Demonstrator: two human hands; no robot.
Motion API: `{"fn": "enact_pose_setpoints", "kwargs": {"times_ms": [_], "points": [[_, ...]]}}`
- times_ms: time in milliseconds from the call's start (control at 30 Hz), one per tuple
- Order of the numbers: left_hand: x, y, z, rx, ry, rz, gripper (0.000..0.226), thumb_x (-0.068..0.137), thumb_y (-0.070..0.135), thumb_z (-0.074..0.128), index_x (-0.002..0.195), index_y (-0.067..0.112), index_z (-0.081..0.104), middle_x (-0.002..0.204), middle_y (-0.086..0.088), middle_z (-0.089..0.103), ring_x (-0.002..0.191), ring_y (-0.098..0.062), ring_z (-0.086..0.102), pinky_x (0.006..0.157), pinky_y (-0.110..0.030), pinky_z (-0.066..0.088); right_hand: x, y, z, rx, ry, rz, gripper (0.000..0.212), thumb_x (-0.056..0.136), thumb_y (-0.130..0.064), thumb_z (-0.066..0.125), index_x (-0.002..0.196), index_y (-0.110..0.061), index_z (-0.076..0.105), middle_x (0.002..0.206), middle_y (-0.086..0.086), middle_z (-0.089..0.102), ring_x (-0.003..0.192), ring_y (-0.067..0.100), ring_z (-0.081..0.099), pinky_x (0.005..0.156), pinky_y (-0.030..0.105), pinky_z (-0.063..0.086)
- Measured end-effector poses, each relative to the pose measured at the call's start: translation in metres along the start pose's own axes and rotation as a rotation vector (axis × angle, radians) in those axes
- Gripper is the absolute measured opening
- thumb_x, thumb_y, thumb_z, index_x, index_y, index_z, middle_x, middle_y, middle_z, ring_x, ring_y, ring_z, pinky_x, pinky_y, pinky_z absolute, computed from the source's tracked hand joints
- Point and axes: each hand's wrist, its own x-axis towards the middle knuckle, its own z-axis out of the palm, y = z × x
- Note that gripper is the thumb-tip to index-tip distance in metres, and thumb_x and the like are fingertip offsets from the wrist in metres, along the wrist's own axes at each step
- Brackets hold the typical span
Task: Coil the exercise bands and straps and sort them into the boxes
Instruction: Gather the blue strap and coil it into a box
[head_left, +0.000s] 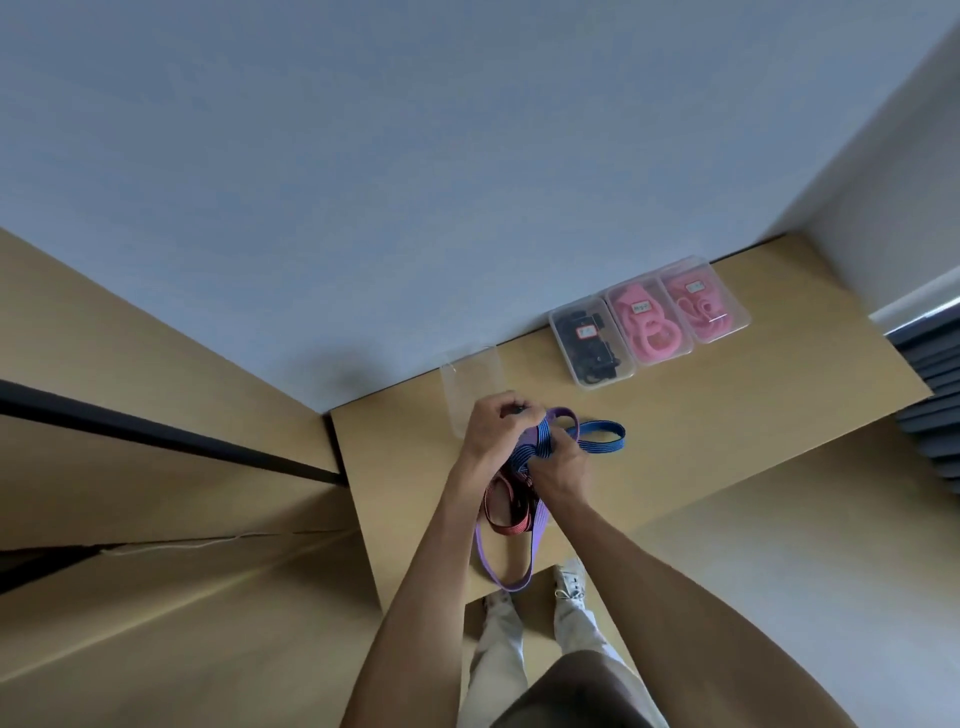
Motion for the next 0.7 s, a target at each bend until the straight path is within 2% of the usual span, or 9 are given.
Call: {"fn": "enact_pose_setpoints", "kwargs": {"times_ms": [67, 133, 200, 300, 400, 500, 600, 700], "points": [[0.001, 0.024, -0.001, 0.000, -0.023, 0.040, 0.012, 0.080, 0.007, 0.072, 0.070, 0.006, 0.067, 0.059, 0.003, 0.054, 0.053, -0.007, 0.044, 0.052, -0.017, 0.037, -0.002, -0.015, -0.008, 0.047, -0.042, -0.002, 0.011, 0.076, 0.000, 0.059, 0.078, -0.011, 0.058, 0.072, 0.006, 0.059, 0.074, 0.034, 0.058, 0.066, 0.040, 0.049], [0.001, 0.048, -0.002, 0.006, -0.017, 0.105, 0.018, 0.079, 0.015, 0.071, 0.067, 0.006, 0.061, 0.068, -0.004, 0.051, 0.056, -0.012, 0.039, 0.053, -0.018, 0.036, -0.004, -0.029, -0.020, 0.087, -0.080, -0.037, 0.012, 0.077, -0.003, 0.064, 0.089, -0.006, 0.066, 0.083, 0.014, 0.066, 0.080, 0.036, 0.063, 0.070, 0.042, 0.053], [-0.001, 0.066, -0.004, 0.006, 0.014, 0.145, 0.015, 0.079, 0.021, 0.071, 0.067, 0.016, 0.064, 0.067, -0.001, 0.051, 0.058, -0.013, 0.041, 0.053, -0.018, 0.038, -0.007, -0.043, -0.034, 0.112, -0.099, -0.060, 0.020, 0.078, -0.007, 0.067, 0.098, -0.009, 0.068, 0.088, 0.011, 0.069, 0.083, 0.032, 0.067, 0.074, 0.041, 0.055], [-0.005, 0.079, -0.008, -0.008, 0.093, 0.167, 0.007, 0.086, 0.020, 0.069, 0.081, 0.023, 0.072, 0.060, 0.008, 0.053, 0.057, -0.008, 0.046, 0.054, -0.017, 0.040, -0.009, -0.064, -0.058, 0.102, -0.114, -0.109, 0.018, 0.078, -0.011, 0.073, 0.095, -0.013, 0.068, 0.085, 0.003, 0.067, 0.080, 0.024, 0.065, 0.073, 0.034, 0.053], [-0.013, 0.086, -0.013, -0.009, 0.119, 0.143, 0.006, 0.089, 0.012, 0.069, 0.091, 0.016, 0.072, 0.059, 0.012, 0.057, 0.057, -0.007, 0.053, 0.059, -0.023, 0.043, -0.014, -0.085, -0.081, 0.133, -0.201, -0.178, 0.036, 0.077, -0.010, 0.076, 0.111, -0.011, 0.064, 0.091, 0.005, 0.070, 0.080, 0.019, 0.065, 0.072, 0.031, 0.054], [-0.022, 0.102, -0.013, 0.005, 0.082, 0.203, 0.011, 0.085, 0.012, 0.069, 0.090, 0.021, 0.074, 0.070, 0.002, 0.068, 0.070, -0.012, 0.068, 0.060, -0.026, 0.051, -0.018, -0.111, -0.101, 0.244, -0.253, -0.323, 0.054, 0.073, -0.001, 0.075, 0.124, -0.012, 0.060, 0.099, 0.010, 0.070, 0.090, 0.021, 0.069, 0.080, 0.039, 0.060], [-0.025, 0.121, -0.014, 0.006, 0.075, 0.306, 0.022, 0.083, 0.011, 0.060, 0.096, 0.023, 0.073, 0.084, -0.006, 0.072, 0.085, -0.019, 0.073, 0.064, -0.026, 0.057, -0.020, -0.132, -0.115, 0.309, -0.350, -0.463, 0.038, 0.074, 0.000, 0.068, 0.111, -0.010, 0.067, 0.091, 0.015, 0.071, 0.085, 0.019, 0.069, 0.082, 0.043, 0.057], [-0.023, 0.130, -0.021, 0.033, 0.137, 0.401, 0.029, 0.084, 0.004, 0.061, 0.100, 0.025, 0.071, 0.093, 0.002, 0.072, 0.092, -0.014, 0.071, 0.074, -0.023, 0.057, -0.020, -0.147, -0.125, 0.403, -0.441, -0.473, 0.031, 0.078, -0.001, 0.065, 0.106, -0.013, 0.069, 0.094, 0.016, 0.073, 0.089, 0.022, 0.073, 0.076, 0.032, 0.059]]}}
